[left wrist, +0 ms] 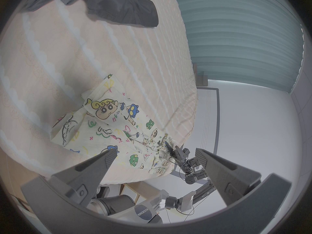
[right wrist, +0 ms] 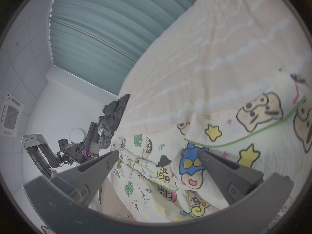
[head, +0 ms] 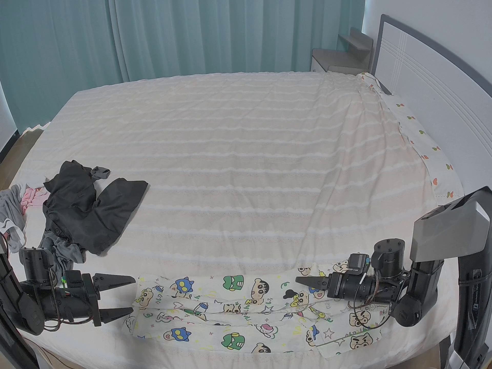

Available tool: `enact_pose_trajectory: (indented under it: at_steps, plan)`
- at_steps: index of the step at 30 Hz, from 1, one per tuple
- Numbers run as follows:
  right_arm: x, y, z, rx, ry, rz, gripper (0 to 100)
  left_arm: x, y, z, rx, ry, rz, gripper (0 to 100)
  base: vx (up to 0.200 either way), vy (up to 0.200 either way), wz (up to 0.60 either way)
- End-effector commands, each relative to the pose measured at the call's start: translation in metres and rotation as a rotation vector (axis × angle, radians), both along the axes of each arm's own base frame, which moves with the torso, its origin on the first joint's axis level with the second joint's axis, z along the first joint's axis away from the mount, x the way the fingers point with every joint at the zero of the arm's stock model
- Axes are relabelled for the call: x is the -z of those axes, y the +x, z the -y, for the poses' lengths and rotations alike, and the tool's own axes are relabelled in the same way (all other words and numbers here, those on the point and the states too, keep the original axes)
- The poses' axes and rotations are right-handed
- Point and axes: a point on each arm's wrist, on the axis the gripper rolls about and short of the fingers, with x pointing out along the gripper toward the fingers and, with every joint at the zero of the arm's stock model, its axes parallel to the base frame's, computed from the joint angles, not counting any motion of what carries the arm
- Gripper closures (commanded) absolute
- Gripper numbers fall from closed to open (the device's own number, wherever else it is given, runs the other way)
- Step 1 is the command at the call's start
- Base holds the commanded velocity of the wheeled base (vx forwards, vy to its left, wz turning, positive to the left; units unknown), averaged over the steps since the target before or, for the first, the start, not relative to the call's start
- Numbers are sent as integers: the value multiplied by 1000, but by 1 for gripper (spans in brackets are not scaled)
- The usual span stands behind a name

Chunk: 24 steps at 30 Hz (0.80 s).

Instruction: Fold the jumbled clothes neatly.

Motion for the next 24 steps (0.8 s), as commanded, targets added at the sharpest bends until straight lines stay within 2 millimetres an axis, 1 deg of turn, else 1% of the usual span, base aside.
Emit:
enact_pose_trajectory:
  at_steps: [1, 3, 5, 6, 7, 9, 12, 13, 15, 16, 19, 20, 21, 22, 24]
  plan:
    - [11, 0, -2, -8, -15, -37, 0, 1, 0, 0, 2, 0, -3, 0, 0, 0, 0]
    - [10, -1, -1, -4, -17, -34, 0, 1, 0, 0, 4, 3, -2, 0, 0, 0, 0]
    - [2, 0, 0, 6, -7, -3, 0, 1, -1, 0, 6, 5, 0, 0, 0, 0, 0]
    - [2, 0, 0, 6, -7, -3, 0, 1, -1, 0, 6, 5, 0, 0, 0, 0, 0]
    - [-12, -2, 3, 11, 13, 41, 0, 1, -1, 0, 6, 5, 0, 0, 0, 0, 0]
    - [-24, -3, 9, 28, 25, 72, 0, 1, -1, 0, 6, 5, 0, 0, 0, 0, 0]
    - [-35, -3, 19, 61, 36, 98, 0, 1, 0, 0, 6, 6, 2, 0, 0, 0, 0]
    - [-36, -2, 28, 88, 35, 97, 0, 1, -1, 0, 6, 5, 0, 0, 0, 0, 0]
    - [-36, -2, 31, 97, 34, 96, 0, 1, -1, 0, 6, 5, 0, 0, 0, 0, 0]
    - [-32, -3, 44, 138, 23, 68, 0, 1, -1, 0, 6, 5, 0, 0, 0, 0, 0]
    - [-25, -3, 56, 180, 13, 37, 0, 1, 0, 0, 6, 6, 2, 0, 0, 0, 0]
    - [-19, -3, 61, 199, 4, 15, 0, 1, -1, 0, 6, 5, 0, 0, 0, 0, 0]
    - [-19, -3, 61, 199, 4, 15, 0, 1, -1, 0, 6, 5, 0, 0, 0, 0, 0]
    - [-8, -2, 66, 215, -10, -24, 0, 1, -1, 0, 6, 5, 0, 0, 0, 0, 0]
    - [3, -1, 69, 229, -18, -52, 0, 2, -1, 0, 6, 6, -2, 0, 0, 0, 0]
